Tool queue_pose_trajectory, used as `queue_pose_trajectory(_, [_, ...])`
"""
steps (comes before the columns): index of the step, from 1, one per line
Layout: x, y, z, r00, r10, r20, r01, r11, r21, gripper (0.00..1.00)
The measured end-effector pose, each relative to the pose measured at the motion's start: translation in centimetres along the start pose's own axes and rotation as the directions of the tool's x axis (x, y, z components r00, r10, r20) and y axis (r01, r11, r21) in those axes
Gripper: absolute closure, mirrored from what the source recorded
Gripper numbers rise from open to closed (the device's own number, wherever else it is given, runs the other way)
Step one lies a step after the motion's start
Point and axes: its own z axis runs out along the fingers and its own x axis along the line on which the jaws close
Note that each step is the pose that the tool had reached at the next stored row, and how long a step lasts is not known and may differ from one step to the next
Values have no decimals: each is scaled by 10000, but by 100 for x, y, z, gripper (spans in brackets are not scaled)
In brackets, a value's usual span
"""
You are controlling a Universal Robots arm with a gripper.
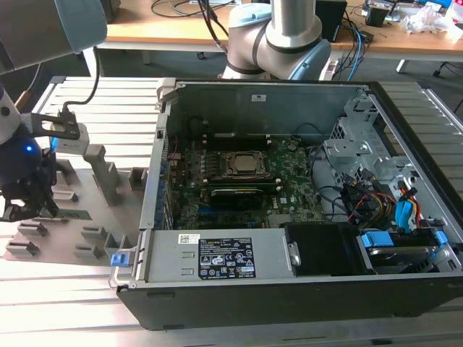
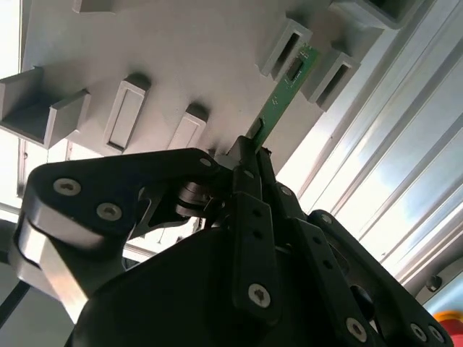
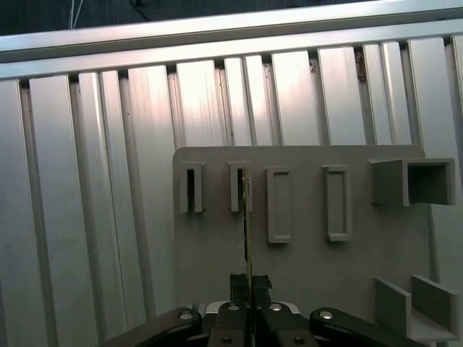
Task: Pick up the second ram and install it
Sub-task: 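Pick up the second ram and move it above second insertion slot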
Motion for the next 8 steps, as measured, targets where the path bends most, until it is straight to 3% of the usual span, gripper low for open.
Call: queue_pose_trajectory(8, [-3,3,-111,10000,0,0,0,10000,0,86])
